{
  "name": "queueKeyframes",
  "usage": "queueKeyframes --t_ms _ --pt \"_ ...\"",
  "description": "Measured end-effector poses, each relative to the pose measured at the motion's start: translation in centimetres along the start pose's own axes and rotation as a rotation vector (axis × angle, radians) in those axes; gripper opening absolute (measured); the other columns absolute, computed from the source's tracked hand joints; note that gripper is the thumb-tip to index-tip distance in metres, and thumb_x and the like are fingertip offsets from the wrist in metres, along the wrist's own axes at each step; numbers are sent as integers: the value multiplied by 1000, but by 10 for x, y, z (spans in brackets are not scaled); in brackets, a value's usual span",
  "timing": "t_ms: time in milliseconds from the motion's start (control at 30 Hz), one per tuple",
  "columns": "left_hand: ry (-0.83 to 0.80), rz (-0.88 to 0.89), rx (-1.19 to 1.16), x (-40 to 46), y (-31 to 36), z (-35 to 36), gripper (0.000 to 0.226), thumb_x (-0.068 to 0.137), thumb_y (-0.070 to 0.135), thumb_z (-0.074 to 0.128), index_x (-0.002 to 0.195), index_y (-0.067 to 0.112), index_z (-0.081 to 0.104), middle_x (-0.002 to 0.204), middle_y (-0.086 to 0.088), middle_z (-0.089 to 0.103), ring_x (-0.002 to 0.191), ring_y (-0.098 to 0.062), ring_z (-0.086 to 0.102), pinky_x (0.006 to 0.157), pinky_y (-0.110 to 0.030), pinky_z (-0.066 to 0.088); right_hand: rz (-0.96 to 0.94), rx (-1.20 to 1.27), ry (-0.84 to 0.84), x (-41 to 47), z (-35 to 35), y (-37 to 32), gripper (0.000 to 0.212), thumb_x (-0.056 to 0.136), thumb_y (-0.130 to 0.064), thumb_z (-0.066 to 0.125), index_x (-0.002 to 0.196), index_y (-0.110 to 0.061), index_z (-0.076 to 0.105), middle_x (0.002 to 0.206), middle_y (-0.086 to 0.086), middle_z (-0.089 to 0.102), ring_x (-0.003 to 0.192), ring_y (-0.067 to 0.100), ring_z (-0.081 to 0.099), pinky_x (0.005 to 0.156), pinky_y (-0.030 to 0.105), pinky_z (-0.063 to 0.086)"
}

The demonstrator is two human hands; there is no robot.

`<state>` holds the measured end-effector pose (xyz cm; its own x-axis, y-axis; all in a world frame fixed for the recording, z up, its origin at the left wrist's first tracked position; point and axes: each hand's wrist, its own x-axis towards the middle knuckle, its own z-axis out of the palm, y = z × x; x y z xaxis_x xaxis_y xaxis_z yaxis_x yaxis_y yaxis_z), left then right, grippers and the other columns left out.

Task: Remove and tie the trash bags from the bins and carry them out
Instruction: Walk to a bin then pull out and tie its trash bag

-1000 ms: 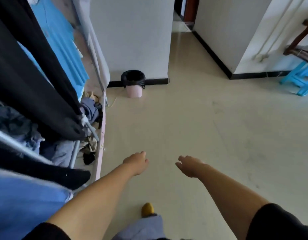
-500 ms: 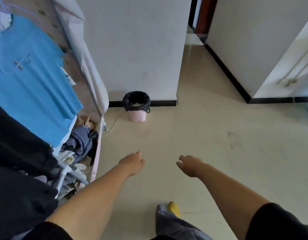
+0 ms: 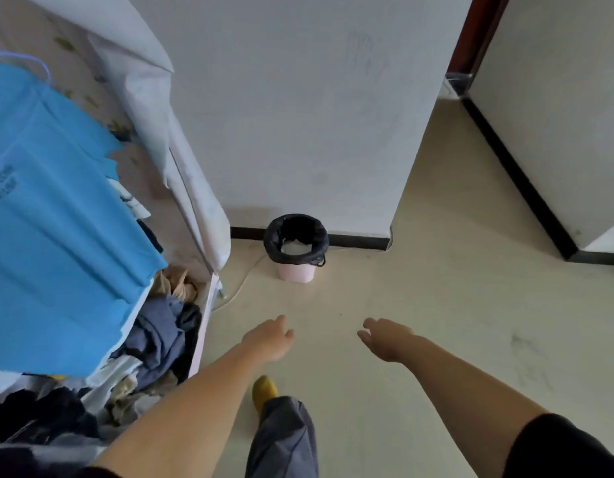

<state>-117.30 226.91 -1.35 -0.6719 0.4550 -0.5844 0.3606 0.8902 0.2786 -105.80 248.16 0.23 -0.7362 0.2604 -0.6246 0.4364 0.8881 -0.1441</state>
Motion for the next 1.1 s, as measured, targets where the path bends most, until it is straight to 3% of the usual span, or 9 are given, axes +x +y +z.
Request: queueKeyframes --t_ms 233,367,567,700,800,900,967,1033,1100 --pt "-75 3 1 140 -31 -84 46 100 37 28 136 10 36 134 -14 50 120 -30 51 97 -40 43 64 90 -23 128 -69 -29 43 102 -34 23 136 -11 38 138 14 46 125 31 47 100 40 40" --pt "-98 -50 -61 212 -31 -98 43 99 36 29 131 8 39 128 -15 54 115 -31 53 94 -40 43 88 169 -19 202 -89 -33 42 101 -36 24 131 -12 42 132 14 51 121 31 50 97 40 42" --pt "-54 -97 -185 346 -32 -53 42 100 32 30 133 7 40 136 -18 49 123 -33 48 99 -39 39 74 247 -9 353 -61 -12 45 101 -39 26 132 -10 42 133 17 52 121 34 50 97 40 40" --pt "24 -127 -275 437 -49 0 48 102 32 29 145 11 30 147 -14 39 133 -31 40 105 -37 34 45 296 10 453 -10 6 44 102 -31 24 132 -4 41 134 20 49 122 35 47 99 40 38" --pt "94 -134 -333 506 -69 39 45 101 34 29 134 7 40 133 -18 51 119 -33 51 92 -38 40 55 420 67 523 30 16 43 102 -31 25 126 -2 45 123 19 55 109 33 53 87 35 40" --pt "201 -197 -498 571 -90 68 52 98 42 30 126 0 46 123 -22 58 111 -37 56 94 -42 47 69 658 167 587 59 18 38 100 -31 27 103 -2 51 104 19 59 95 36 63 76 42 49" --pt "292 -257 -717 608 -100 78 55 98 46 31 127 2 46 115 -18 63 100 -33 62 91 -42 51 69 850 233 625 71 14 38 99 -31 27 107 -2 51 104 18 61 89 34 66 76 43 54" --pt "340 -288 -1006 633 -106 83 55 97 47 36 129 3 43 101 -15 64 80 -25 63 77 -36 53 86 1005 261 653 78 9 39 99 -35 28 116 -5 49 106 15 61 79 26 65 68 37 53" --pt "344 -269 -1216 649 -112 88 55 96 44 44 135 6 38 98 -13 64 81 -24 63 75 -36 53 94 1111 258 674 83 6 42 98 -41 32 116 -7 48 107 13 62 71 21 63 59 29 50"
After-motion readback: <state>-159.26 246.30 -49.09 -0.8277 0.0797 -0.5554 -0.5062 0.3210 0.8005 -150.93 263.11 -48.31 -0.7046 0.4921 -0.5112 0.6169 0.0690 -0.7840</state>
